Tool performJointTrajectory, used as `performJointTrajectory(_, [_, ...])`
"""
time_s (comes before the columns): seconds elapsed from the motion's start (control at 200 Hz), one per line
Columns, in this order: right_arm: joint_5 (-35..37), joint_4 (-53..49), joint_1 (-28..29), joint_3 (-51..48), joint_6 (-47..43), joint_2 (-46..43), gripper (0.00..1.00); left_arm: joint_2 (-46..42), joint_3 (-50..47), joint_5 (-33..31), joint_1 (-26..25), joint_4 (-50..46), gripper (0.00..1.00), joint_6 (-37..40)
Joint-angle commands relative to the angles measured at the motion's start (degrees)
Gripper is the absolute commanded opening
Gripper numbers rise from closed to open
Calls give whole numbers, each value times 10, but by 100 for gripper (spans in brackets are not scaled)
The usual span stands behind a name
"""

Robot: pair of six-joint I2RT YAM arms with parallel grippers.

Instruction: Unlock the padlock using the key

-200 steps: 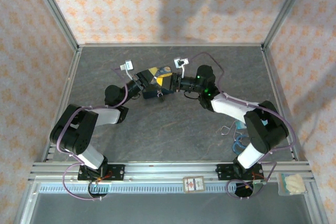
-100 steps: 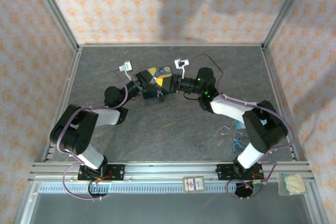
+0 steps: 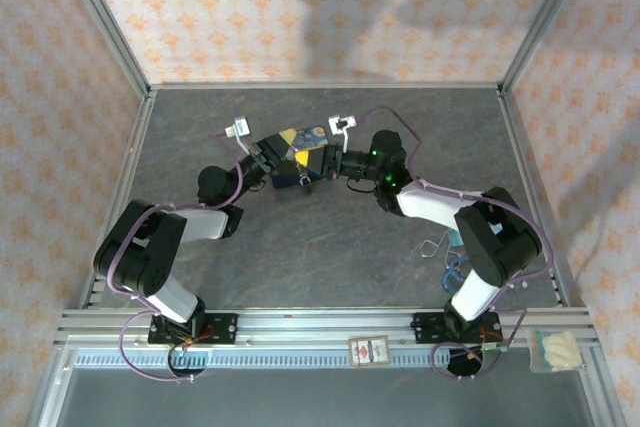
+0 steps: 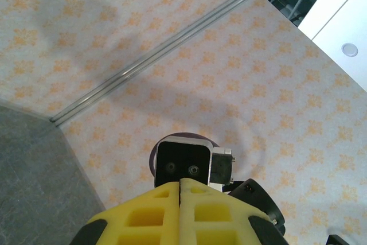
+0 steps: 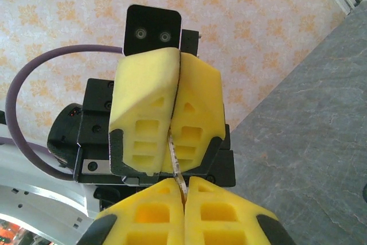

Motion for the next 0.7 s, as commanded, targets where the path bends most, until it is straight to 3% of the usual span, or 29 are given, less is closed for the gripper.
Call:
performJointTrajectory(0.0, [0, 34, 4, 6, -1, -2, 1, -16, -8, -3, -9, 60, 0, -10])
performJointTrajectory(0.245, [-6, 45, 3, 8, -6, -4, 0, -12, -20, -12, -15, 70, 0, -17])
performJointTrajectory(0.26, [-4, 40, 3, 8, -10, -4, 0, -13, -21, -13, -14, 71, 5, -18])
performJointTrajectory(0.33, [2, 7, 3, 8, -32, -7, 0, -18, -25, -22, -7, 71, 50, -21])
performJointTrajectory(0.36, [8, -18, 3, 9, -48, -11, 0, -23, -29, -29, -1, 69, 85, -21])
performJointTrajectory(0.38, [11, -32, 4, 10, -56, -14, 0, -28, -33, -34, 5, 65, 98, -20])
performJointTrajectory(0.556, [51, -141, 1, 1, -122, -45, 0, -85, -66, -69, 44, -22, 99, 24])
performJointTrajectory(0.691, [106, -225, -3, -7, -157, -62, 0, -148, -70, -100, 43, -243, 99, 120])
